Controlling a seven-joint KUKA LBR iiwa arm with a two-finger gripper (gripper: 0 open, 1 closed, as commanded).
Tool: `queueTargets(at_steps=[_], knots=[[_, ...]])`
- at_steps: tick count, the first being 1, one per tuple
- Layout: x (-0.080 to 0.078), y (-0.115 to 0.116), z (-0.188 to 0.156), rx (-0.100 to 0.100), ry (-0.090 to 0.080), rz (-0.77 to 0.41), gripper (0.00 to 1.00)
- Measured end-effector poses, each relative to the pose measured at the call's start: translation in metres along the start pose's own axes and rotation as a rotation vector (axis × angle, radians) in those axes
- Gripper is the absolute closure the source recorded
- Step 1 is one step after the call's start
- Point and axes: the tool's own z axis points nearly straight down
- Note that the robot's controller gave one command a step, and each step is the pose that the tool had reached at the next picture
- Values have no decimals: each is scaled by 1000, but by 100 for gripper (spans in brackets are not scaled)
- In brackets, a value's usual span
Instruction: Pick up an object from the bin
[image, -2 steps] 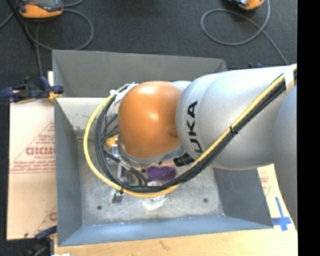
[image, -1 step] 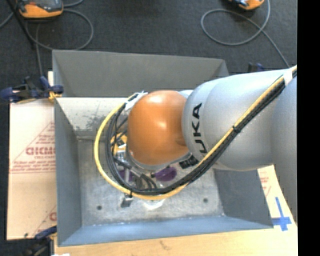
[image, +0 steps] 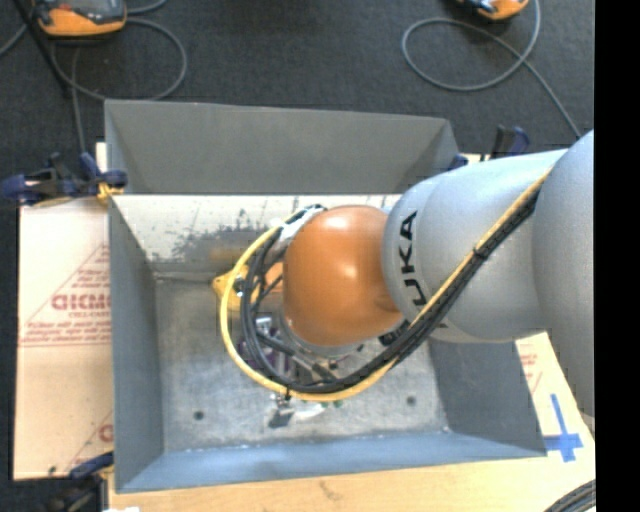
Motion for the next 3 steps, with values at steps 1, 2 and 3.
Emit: queueTargets(at_steps=[1,2,3], knots=[[-1,-9,-8,-4,-3,56,0],[-46,-52,11,-2,-8,-100,0],[-83,-67,31,1,-7,-212,0]])
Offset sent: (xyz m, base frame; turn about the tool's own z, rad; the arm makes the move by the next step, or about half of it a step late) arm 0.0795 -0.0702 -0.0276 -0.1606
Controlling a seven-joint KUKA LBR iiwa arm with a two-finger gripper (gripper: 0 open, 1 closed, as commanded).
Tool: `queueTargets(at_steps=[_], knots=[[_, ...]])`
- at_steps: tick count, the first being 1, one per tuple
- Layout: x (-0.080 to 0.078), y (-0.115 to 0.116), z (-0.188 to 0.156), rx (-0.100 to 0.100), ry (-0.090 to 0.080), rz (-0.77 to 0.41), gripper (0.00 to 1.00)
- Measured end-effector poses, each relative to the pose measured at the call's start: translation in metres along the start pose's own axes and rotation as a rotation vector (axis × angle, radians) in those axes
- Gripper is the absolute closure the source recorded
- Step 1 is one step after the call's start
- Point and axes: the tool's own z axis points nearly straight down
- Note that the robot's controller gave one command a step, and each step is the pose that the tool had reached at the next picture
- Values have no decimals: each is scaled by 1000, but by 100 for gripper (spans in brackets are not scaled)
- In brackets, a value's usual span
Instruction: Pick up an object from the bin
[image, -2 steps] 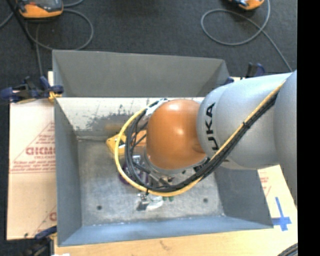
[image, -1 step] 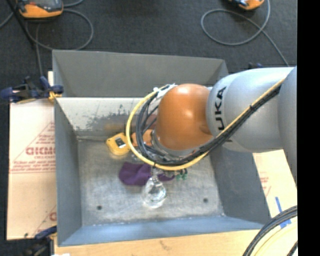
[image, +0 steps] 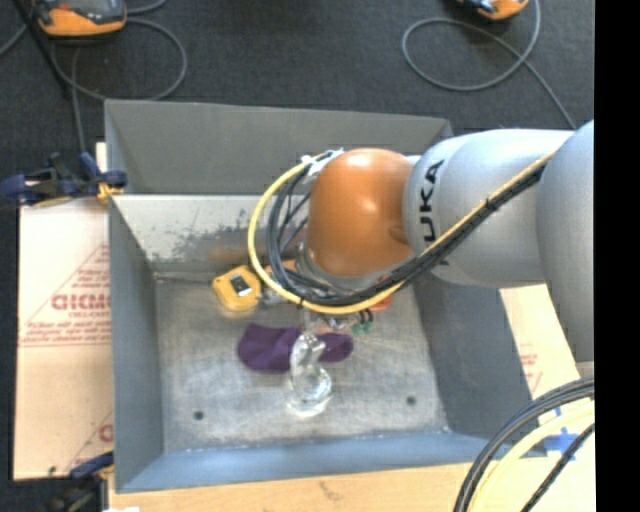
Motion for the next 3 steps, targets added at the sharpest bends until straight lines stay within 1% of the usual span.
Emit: queueTargets(at_steps=[1,2,3], knots=[[-28,-16,51,-4,-1,67,100],[-28,-16,51,-4,-1,68,100],[-20,-17,18,-5,8,65,100]])
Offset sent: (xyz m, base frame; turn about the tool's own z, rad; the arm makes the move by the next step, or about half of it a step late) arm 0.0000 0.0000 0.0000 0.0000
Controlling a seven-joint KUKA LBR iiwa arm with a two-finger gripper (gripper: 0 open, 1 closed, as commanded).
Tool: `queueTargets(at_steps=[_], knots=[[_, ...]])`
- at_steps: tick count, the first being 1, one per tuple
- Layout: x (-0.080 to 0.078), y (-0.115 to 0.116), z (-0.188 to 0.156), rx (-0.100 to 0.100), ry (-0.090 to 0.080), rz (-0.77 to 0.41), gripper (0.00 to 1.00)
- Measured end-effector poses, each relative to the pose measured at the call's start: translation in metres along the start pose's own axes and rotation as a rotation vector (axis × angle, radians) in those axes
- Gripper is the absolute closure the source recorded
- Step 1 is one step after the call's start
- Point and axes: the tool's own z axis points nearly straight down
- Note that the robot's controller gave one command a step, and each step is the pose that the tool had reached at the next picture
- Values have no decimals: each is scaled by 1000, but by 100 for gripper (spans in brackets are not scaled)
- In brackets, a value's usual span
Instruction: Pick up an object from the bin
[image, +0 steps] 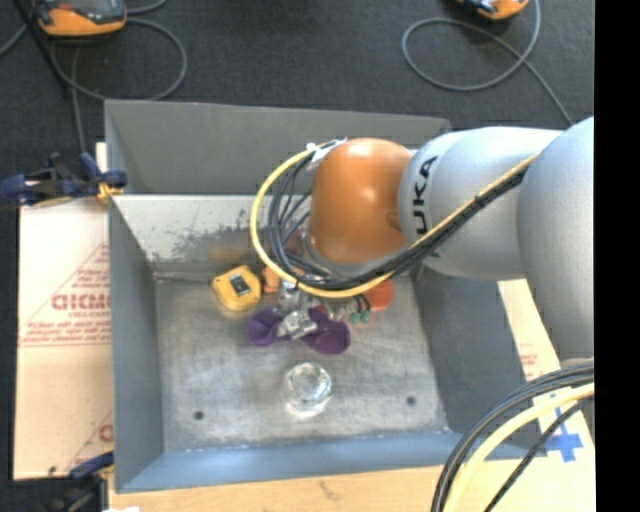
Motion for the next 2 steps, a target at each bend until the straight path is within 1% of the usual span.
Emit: queueTargets(at_steps=[1,2], knots=[[-9,23,-131,1,-8,-21,100],[-9,23,-131,1,-8,-21,100]])
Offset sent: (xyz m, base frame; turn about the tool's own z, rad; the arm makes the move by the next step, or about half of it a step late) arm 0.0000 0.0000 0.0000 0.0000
